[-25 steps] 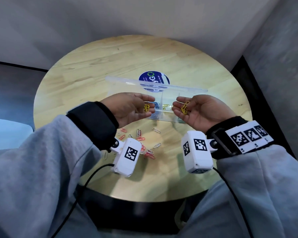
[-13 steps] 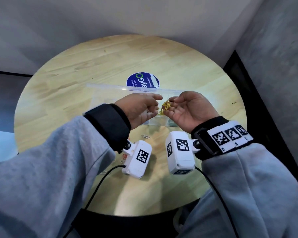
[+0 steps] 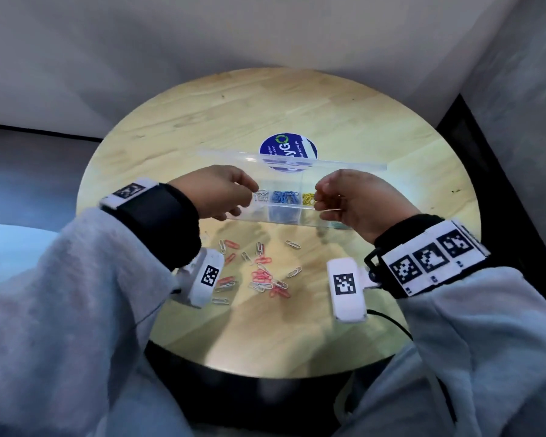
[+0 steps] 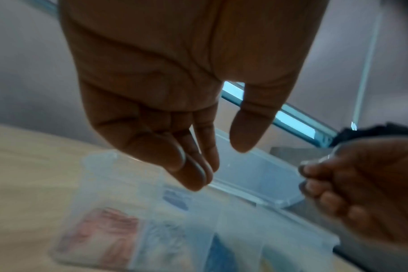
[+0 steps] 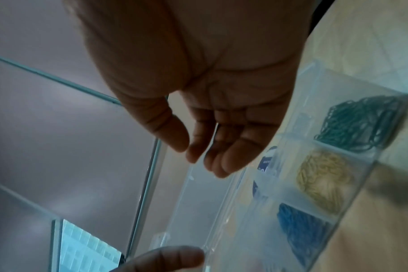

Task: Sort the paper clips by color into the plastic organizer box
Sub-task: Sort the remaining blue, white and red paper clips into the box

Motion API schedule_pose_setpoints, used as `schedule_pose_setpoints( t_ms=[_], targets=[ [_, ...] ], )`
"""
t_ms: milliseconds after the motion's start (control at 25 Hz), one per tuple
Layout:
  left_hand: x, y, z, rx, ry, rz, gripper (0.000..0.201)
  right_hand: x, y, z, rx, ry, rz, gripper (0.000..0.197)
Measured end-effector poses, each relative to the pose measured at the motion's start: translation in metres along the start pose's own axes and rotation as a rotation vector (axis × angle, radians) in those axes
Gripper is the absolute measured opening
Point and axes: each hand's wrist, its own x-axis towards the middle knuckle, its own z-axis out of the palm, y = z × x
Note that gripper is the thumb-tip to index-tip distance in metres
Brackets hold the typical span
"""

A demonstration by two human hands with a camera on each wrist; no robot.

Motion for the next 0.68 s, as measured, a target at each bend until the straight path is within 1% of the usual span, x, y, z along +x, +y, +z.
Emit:
schedule_pose_setpoints(
  t_ms=[80,120,160,200,240,280,320,360,440,520,600,680],
  targets=[
    [-0.003,-0.008,0.002,0.359,-0.023,-0.015,0.024,-0.004,0.005,0.003,-0.243,-0.082,-0.025,0.018],
    [-0.005,-0.012,0.006,0.526,-0.035,-0.023,0.028,-0.005,0.010,0.005,-0.421,-0.121,-0.022,0.014],
    [-0.007,-0.016,0.010,0.655,-0.045,-0.032,0.031,-0.005,0.015,0.007,-0.634,-0.164,-0.009,0.005],
    [-0.008,-0.020,0.015,0.739,-0.050,-0.036,0.034,-0.004,0.023,0.008,-0.873,-0.198,0.001,0.009],
    [-0.009,-0.024,0.020,0.792,-0.052,-0.034,0.037,-0.003,0.032,0.010,-1.091,-0.215,0.014,0.025],
    [-0.008,-0.029,0.025,0.826,-0.058,-0.024,0.039,-0.003,0.041,0.013,-1.237,-0.207,0.030,0.041],
    [-0.008,-0.033,0.030,0.848,-0.068,-0.005,0.042,-0.003,0.047,0.016,-1.308,-0.195,0.037,0.052],
    [-0.008,-0.037,0.035,0.867,-0.083,0.021,0.045,-0.003,0.052,0.019,-1.336,-0.189,0.021,0.059],
    [-0.006,-0.041,0.043,0.909,-0.106,0.085,0.048,-0.001,0.058,0.023,-1.376,-0.216,-0.024,0.063],
    [-0.002,-0.043,0.047,0.931,-0.088,0.168,0.052,0.000,0.061,0.026,-1.400,-0.244,-0.047,0.059],
    [0.004,-0.041,0.047,0.935,-0.079,0.262,0.056,0.001,0.062,0.030,-1.407,-0.263,-0.069,0.049],
    [0.010,-0.039,0.048,0.949,-0.124,0.322,0.055,0.001,0.062,0.032,-1.427,-0.298,-0.075,0.038]
  ],
)
